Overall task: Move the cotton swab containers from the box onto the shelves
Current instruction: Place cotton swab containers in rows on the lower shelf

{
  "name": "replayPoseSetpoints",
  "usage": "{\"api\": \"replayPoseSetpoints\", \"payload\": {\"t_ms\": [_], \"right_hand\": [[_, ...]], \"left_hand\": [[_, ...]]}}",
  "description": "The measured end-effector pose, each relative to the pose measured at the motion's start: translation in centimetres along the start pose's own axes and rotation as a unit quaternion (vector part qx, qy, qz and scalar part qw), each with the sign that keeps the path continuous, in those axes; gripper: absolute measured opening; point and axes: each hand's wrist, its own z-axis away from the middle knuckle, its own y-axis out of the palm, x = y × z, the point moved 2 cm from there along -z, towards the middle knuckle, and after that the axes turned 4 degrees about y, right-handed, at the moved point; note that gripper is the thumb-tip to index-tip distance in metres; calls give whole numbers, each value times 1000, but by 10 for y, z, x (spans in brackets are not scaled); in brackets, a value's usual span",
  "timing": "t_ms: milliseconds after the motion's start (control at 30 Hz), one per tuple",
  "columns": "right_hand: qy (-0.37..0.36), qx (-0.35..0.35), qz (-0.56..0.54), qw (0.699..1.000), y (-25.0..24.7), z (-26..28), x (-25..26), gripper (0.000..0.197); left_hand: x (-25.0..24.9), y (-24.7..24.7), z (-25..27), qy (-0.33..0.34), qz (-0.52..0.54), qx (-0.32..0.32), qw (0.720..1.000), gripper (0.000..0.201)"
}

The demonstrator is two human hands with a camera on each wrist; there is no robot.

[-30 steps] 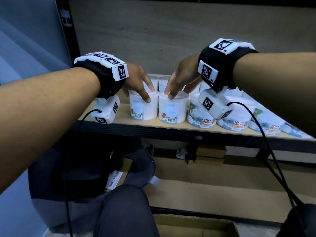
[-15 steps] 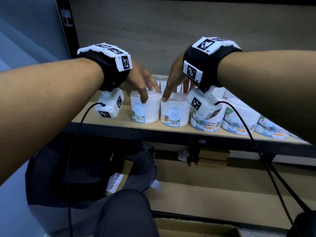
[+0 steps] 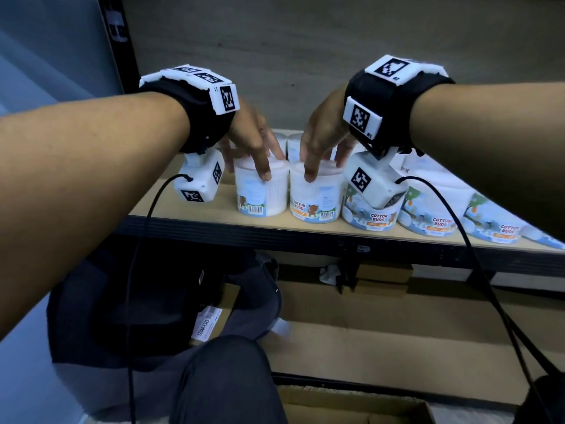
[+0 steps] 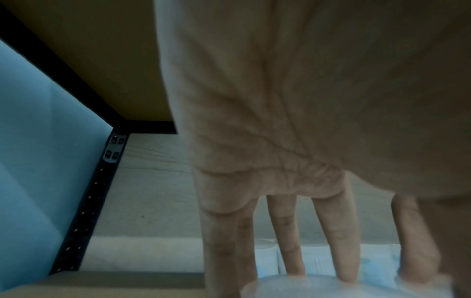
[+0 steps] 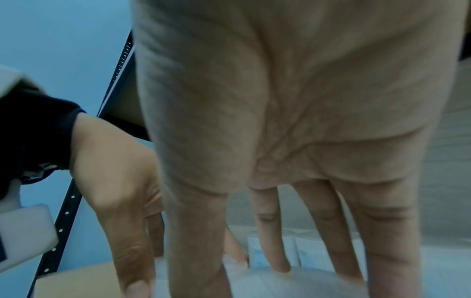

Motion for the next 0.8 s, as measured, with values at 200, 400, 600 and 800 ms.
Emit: {"api": "replayPoseSetpoints", "payload": {"t_ms": [200, 400, 600, 800], "right_hand": [[-46, 2, -8, 999, 0, -2, -12, 55], [-73, 24, -37, 996, 1, -12, -19, 57], [-66, 29, -44, 996, 2, -8, -19, 55], [-50, -27, -19, 998, -10, -5, -5, 111]], "left_hand": [[-3, 4, 0, -19, 12, -42, 999, 56], [-6, 6, 1, -39, -13, -49, 998, 70], [-2, 8, 1, -43, -34, -58, 997, 83], [-2, 1, 9, 21, -36, -40, 998, 93]]}}
